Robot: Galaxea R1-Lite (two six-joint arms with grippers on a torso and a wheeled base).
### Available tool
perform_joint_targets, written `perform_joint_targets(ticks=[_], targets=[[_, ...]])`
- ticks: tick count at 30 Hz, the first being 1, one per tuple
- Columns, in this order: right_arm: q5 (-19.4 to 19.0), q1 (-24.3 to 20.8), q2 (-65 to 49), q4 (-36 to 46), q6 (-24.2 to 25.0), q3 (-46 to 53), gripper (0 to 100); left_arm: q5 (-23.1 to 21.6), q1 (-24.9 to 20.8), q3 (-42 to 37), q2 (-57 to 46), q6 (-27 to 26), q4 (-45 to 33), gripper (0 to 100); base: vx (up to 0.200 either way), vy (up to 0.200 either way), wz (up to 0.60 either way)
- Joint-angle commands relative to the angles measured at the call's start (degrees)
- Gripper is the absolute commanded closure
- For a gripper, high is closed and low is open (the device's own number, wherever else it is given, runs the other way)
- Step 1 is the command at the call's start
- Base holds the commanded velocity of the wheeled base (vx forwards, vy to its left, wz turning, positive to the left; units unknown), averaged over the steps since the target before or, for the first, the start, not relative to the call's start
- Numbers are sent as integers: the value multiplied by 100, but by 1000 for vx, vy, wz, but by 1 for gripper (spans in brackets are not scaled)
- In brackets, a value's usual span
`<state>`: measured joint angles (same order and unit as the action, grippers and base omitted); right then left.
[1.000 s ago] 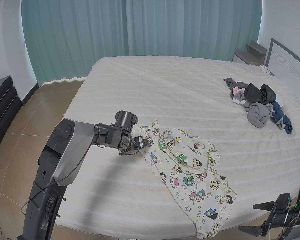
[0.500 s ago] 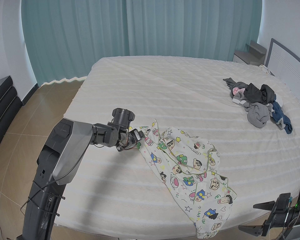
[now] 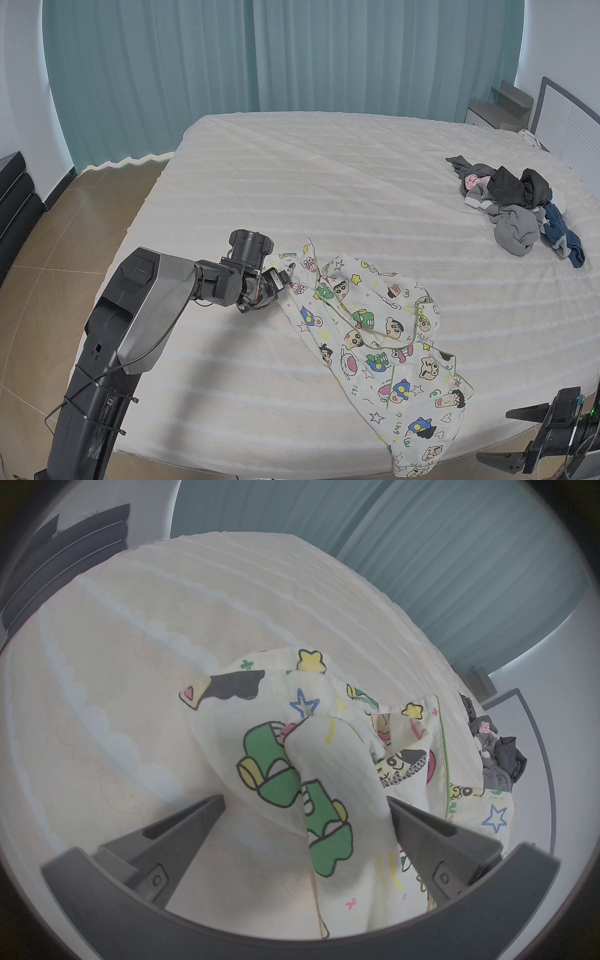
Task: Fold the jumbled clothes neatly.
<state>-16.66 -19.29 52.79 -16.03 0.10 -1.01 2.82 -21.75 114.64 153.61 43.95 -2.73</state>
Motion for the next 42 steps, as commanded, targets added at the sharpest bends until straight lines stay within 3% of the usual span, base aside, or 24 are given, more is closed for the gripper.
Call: perform_joint_targets(ticks=[1,6,7,25,35,42], targets=[[-3,-5,21,3,8,101,0,8,4,-5,248,140,-26,0,0,0,0],[-3,-14,21,47,-1,101,0,-27,4,-5,310,395,-26,0,0,0,0],[-3,-23,12,74,-1,101,0,-36,-5,-5,310,404,-17,100,0,0,0],[-12,-14,-190,320,8,101,0,8,13,-5,-341,263,-17,100,0,0,0],[-12,-14,-339,522,8,101,0,105,83,-5,-789,-378,-1845,100,0,0,0],[-12,-14,-480,557,17,101,0,140,101,-5,-851,-695,-2241,100,0,0,0]])
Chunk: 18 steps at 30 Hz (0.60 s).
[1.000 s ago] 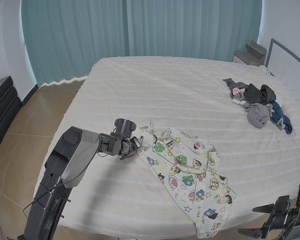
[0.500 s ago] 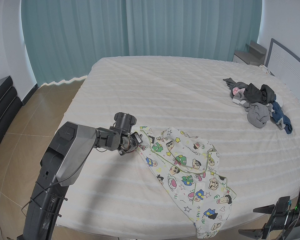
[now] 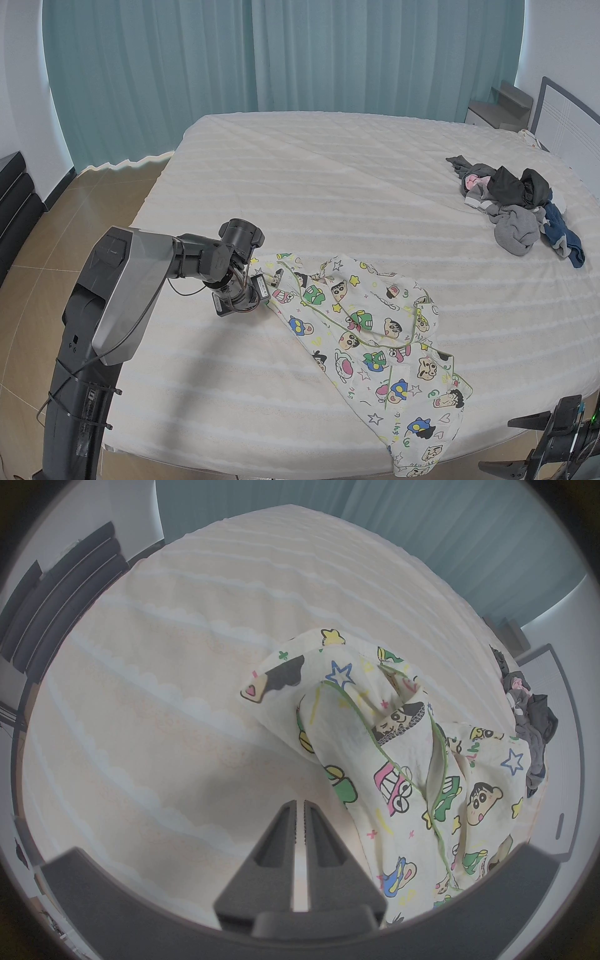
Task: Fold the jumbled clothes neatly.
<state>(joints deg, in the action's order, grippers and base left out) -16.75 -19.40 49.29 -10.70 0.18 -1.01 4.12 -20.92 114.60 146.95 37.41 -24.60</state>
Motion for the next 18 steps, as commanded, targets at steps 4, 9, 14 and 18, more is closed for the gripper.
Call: perform_joint_targets(ticks=[4,9,14,18], targets=[[-4,-3,-297,218,34,101,0,10,18,-1,-342,-41,-335,100,0,0,0],[5,6,-464,358,34,101,0,63,70,-1,-263,-41,17,100,0,0,0],[14,6,-464,358,34,101,0,274,79,-1,-43,-15,518,100,0,0,0],[14,15,-473,358,34,101,0,282,97,-1,10,-6,632,0,0,0,0]])
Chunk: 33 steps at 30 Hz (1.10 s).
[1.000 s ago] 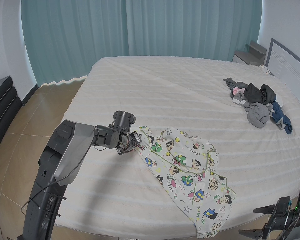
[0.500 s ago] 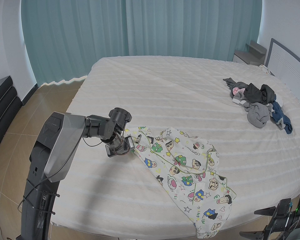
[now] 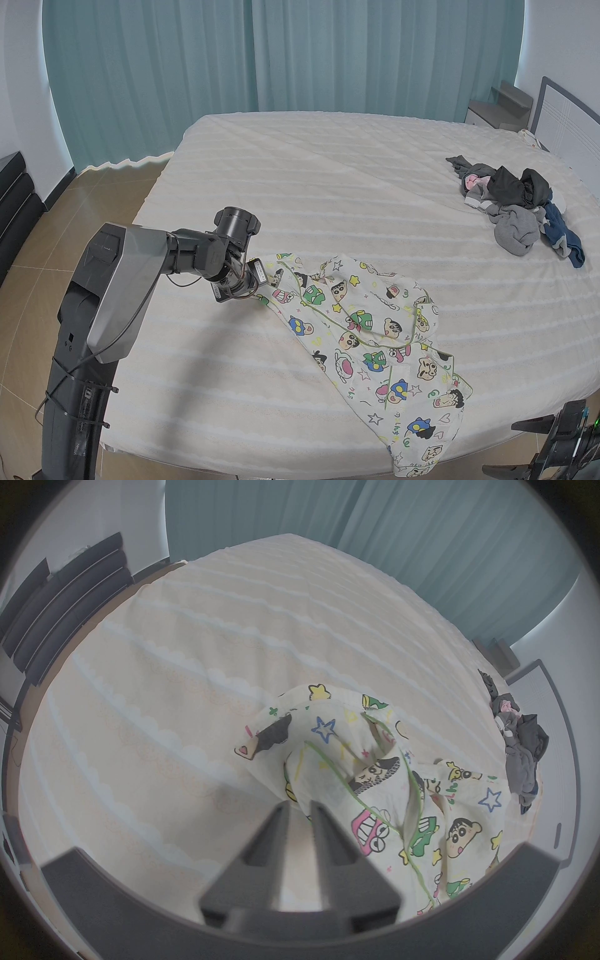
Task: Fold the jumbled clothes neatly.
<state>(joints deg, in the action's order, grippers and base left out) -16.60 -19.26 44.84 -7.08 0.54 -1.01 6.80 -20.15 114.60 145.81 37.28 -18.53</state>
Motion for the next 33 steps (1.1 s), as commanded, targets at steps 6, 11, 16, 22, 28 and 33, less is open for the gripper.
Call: perform_joint_targets(ticks=[6,11,16,22,28,33], targets=[[-10,1,8,5,-1,101,0,5,20,-1,158,139,122,0,0,0,0],[-10,1,-1,14,-1,101,0,5,20,-1,325,280,508,0,0,0,0],[-10,1,8,14,-1,101,0,-30,20,-1,483,429,1027,0,0,0,0],[-10,1,-1,14,-1,101,0,-47,11,-1,773,447,1247,100,0,0,0],[-10,1,-1,23,-1,101,0,-30,73,-1,703,421,1396,100,0,0,0],[-10,-7,-10,23,-1,101,0,-30,196,-1,316,341,1071,100,0,0,0]])
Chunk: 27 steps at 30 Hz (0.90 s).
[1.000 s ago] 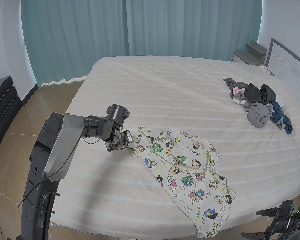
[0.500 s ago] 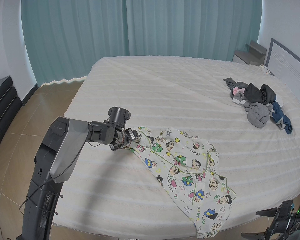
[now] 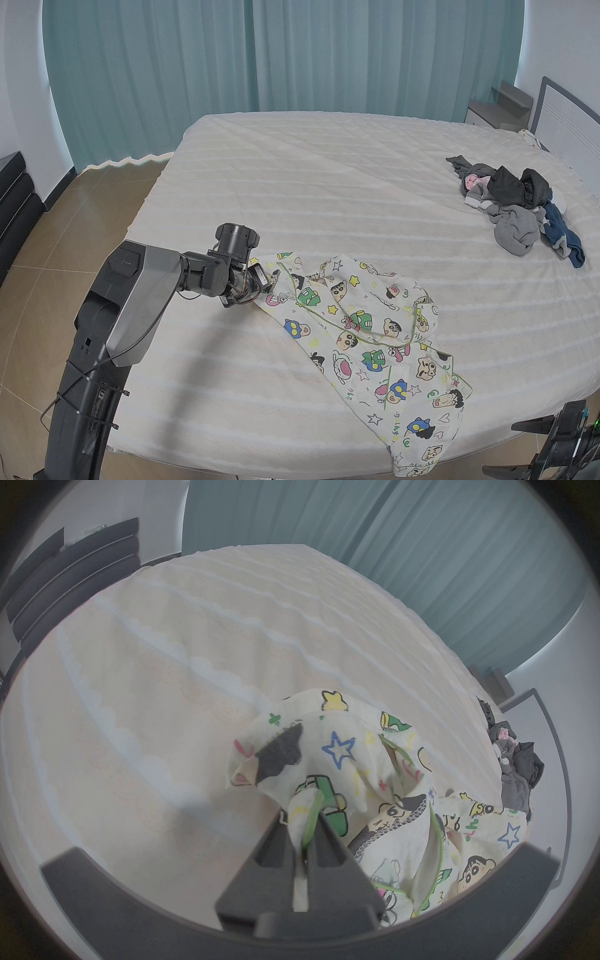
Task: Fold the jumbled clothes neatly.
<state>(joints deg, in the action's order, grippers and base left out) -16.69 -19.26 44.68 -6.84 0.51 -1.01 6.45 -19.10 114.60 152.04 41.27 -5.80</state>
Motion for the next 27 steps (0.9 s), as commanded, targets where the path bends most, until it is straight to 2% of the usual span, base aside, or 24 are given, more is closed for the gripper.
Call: perform_joint_targets(ticks=[1,6,12,13,14,15,21,23,24,27], targets=[[-1,-7,-3,-2,2,101,0,6,117,-1,-421,-101,-369,100,0,0,0],[-1,-7,-73,34,2,101,0,6,179,-1,-816,-180,-1160,100,0,0,0],[-1,-7,-363,324,2,101,0,-82,170,-1,-1229,-180,-2637,100,0,0,0],[-1,-7,-363,324,2,101,0,-82,170,-1,-1229,-180,-2637,100,0,0,0],[8,1,-486,429,2,92,0,-100,170,-1,-1344,-180,-3217,100,0,0,0],[8,1,-530,473,2,75,0,-126,179,-1,-1396,-180,-3480,100,0,0,0],[-1,10,-495,543,2,-110,0,-689,249,-1,-1774,-259,-4781,100,0,0,0],[-1,10,-495,543,2,-136,0,-777,249,-1,-1836,-303,-4913,100,0,0,0],[-1,10,-486,561,2,-198,0,-1040,267,-1,-2056,-514,-5300,100,0,0,0],[-1,10,-486,587,2,-259,0,-1111,276,-1,-2275,-690,-5625,100,0,0,0]])
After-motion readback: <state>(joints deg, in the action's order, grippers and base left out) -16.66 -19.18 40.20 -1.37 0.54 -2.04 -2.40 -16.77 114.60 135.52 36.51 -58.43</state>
